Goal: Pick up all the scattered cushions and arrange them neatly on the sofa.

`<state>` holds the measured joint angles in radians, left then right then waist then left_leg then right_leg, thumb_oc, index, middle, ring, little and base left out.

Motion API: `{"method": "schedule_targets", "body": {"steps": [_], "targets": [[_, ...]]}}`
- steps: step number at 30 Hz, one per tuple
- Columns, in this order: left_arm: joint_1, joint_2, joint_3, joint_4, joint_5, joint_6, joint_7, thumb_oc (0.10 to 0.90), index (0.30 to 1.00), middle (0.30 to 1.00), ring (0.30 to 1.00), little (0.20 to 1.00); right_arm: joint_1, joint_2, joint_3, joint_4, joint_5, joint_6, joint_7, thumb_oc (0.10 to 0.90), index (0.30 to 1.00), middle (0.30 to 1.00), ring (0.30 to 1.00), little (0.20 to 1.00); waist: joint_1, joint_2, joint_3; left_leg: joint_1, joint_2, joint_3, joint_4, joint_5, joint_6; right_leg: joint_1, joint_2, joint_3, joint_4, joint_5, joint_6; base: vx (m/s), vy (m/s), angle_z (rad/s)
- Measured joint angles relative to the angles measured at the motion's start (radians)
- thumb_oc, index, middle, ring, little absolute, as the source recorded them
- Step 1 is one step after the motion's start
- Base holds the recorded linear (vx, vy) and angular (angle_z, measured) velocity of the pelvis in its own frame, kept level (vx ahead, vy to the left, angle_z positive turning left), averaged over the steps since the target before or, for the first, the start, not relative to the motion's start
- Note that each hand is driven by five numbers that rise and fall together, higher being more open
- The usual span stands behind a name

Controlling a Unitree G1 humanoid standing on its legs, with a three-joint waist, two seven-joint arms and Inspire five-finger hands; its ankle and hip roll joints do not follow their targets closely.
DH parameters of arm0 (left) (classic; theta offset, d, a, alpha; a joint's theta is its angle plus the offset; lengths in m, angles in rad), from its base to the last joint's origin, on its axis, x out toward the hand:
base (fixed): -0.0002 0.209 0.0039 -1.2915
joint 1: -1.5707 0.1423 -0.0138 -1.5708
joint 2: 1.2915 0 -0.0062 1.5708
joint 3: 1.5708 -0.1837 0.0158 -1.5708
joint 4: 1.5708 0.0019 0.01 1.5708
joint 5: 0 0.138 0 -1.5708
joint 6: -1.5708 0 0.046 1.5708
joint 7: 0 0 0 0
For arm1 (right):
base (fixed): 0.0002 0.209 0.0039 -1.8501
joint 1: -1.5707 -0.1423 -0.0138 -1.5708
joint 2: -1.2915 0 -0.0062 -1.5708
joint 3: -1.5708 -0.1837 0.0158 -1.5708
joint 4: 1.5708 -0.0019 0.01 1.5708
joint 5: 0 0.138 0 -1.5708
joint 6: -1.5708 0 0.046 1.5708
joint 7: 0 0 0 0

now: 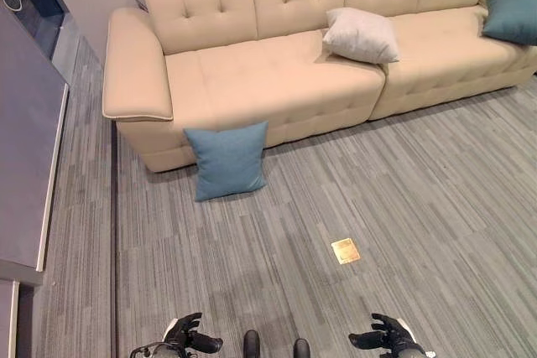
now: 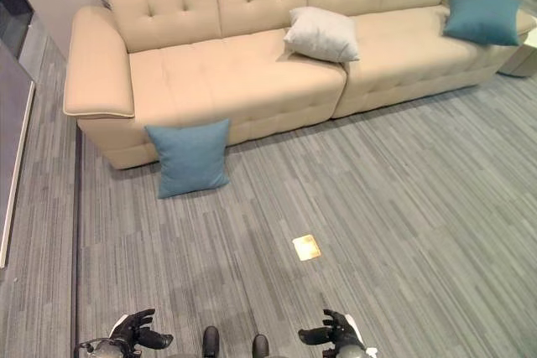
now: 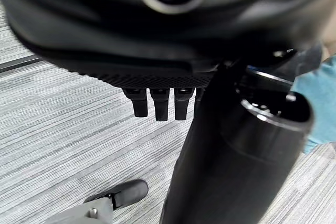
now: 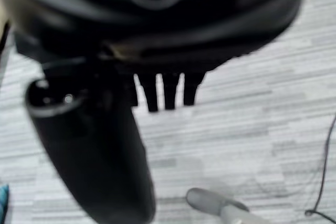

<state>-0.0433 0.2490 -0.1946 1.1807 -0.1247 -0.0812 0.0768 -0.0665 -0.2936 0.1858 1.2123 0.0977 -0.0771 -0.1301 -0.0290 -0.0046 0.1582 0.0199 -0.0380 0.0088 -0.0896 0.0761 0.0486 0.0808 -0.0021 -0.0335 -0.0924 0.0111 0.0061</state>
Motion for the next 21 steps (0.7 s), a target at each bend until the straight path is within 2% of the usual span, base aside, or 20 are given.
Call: {"method": "schedule_targets", "body": {"steps": [10,16,21], "targets": [[0.006,-0.006,-0.001,0.0,0.0,0.0,0.002,0.8,0.9,0.9,0.9,0.9,0.034,0.001,0.0,0.002,0.001,0.0,-0.005,0.8,0.9,0.9,0.9,0.9,-0.013,-0.005,-0.009,0.004,0.0,-0.016,0.0,0.004,-0.006,0.01,0.001,-0.019,0.0,0.001,-0.001,0.02,-0.016,0.04],[0.012,-0.007,-0.001,0.027,0.001,0.001,0.003,0.8,0.9,0.9,0.9,0.9,0.038,0.004,0.0,0.01,0.001,0.0,-0.005,0.8,0.9,0.9,0.9,0.9,-0.013,-0.012,-0.044,0.0,0.0,-0.026,0.0,0.005,-0.006,0.01,0.002,-0.025,0.0,0.0,-0.002,0.01,-0.018,0.04],[0.015,-0.007,-0.001,0.035,0.008,0.001,0.006,0.8,0.9,0.9,0.9,0.9,0.041,0.006,0.0,0.018,0.003,0.0,-0.005,0.8,0.9,0.9,0.9,0.9,-0.014,-0.014,-0.058,-0.012,0.0,-0.061,-0.003,0.01,-0.013,0.009,0.006,-0.046,0.0,-0.004,-0.008,0.02,-0.042,0.2]]}}
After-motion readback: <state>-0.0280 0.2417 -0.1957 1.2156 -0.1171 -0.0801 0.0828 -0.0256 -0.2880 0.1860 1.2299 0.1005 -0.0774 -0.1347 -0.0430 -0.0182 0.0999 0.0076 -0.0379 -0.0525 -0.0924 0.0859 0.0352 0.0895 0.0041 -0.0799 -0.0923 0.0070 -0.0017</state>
